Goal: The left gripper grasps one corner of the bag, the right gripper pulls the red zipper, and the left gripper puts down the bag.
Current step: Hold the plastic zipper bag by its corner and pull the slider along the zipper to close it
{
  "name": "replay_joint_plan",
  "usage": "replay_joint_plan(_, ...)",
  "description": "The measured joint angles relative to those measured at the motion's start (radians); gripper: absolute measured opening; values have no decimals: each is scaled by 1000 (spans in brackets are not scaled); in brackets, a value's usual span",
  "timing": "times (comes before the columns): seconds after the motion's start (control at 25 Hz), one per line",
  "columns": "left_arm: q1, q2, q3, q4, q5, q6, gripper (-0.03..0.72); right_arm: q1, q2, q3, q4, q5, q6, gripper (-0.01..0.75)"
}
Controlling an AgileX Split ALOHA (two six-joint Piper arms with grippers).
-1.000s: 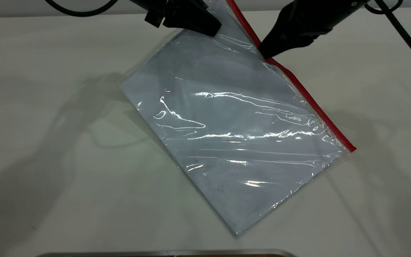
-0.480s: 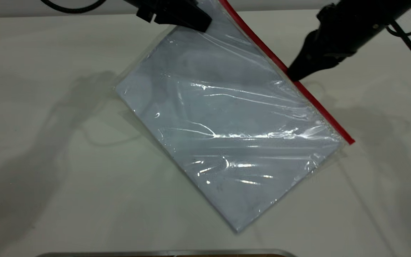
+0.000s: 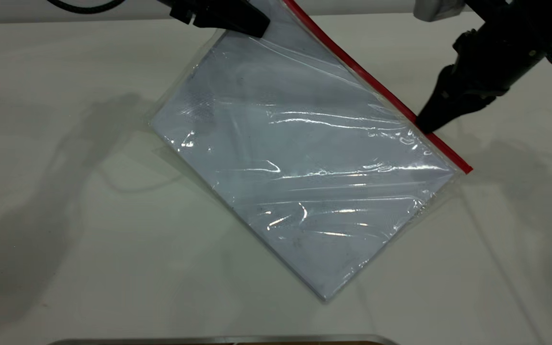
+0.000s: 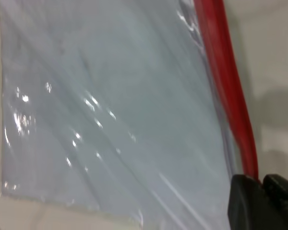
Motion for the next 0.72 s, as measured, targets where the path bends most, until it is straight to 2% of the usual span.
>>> replay_joint_plan(0.4,4,0,0,70,-34,-22,53,-27,0,0,-262,98,275,44)
replay_joint_plan(0.6,4,0,0,81,-30,-22,53,-27,0,0,-281,99,326,55)
replay_joint_plan(0.72,4,0,0,85,-30,-22,60,-27,0,0,-265,86,330,98)
